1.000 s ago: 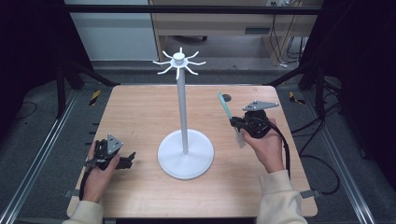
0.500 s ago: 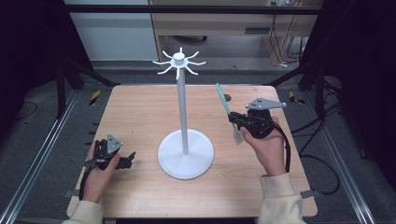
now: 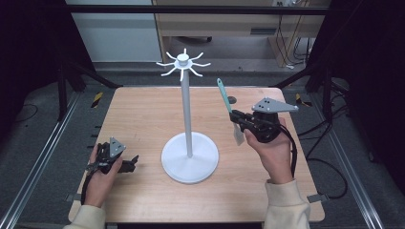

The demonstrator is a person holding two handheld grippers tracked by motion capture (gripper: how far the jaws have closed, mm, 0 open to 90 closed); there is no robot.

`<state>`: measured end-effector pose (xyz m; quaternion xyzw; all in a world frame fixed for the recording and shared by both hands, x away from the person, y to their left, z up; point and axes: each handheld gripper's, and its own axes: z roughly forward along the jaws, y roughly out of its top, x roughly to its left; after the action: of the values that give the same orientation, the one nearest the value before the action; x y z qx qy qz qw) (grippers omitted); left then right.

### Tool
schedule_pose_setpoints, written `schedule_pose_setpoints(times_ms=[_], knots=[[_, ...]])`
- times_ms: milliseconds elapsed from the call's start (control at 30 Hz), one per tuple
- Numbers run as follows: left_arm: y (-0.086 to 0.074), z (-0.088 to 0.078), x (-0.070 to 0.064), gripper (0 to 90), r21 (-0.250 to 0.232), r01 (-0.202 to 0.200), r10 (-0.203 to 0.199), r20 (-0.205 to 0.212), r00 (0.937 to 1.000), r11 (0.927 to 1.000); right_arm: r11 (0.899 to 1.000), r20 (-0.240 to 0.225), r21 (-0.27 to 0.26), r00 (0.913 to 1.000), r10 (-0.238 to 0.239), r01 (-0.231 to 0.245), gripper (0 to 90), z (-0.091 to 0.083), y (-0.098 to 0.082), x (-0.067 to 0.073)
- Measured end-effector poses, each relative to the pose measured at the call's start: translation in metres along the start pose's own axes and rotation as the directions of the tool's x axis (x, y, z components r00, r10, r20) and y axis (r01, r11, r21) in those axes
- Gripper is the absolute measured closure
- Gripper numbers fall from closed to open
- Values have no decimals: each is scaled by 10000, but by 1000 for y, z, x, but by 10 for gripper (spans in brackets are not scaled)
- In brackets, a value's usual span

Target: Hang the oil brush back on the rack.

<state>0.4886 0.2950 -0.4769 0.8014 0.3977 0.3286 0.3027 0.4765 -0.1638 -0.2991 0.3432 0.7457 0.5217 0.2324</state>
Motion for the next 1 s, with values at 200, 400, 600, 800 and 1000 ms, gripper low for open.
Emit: schedule_pose_setpoints(times_ms=[200,400,600,800,1000], knots=[[0,1,0,30,12,-4,4,19,10000,10000,9995,-81,-265,9998,-179,177,823,-6,6,8],[0,1,0,30,33,-29,29,53,10000,10000,9985,-287,-496,9993,-223,208,823,-10,11,14],[0,2,-1,30,123,-71,70,99,9999,9999,9980,-331,-600,9992,-210,189,823,-10,12,16],[0,1,-1,30,122,-66,65,100,9999,9999,9967,-426,-794,9989,-196,161,823,-13,14,18],[0,1,-1,30,116,-88,87,96,9999,9999,9953,-434,-957,9989,-155,113,823,-14,14,18]])
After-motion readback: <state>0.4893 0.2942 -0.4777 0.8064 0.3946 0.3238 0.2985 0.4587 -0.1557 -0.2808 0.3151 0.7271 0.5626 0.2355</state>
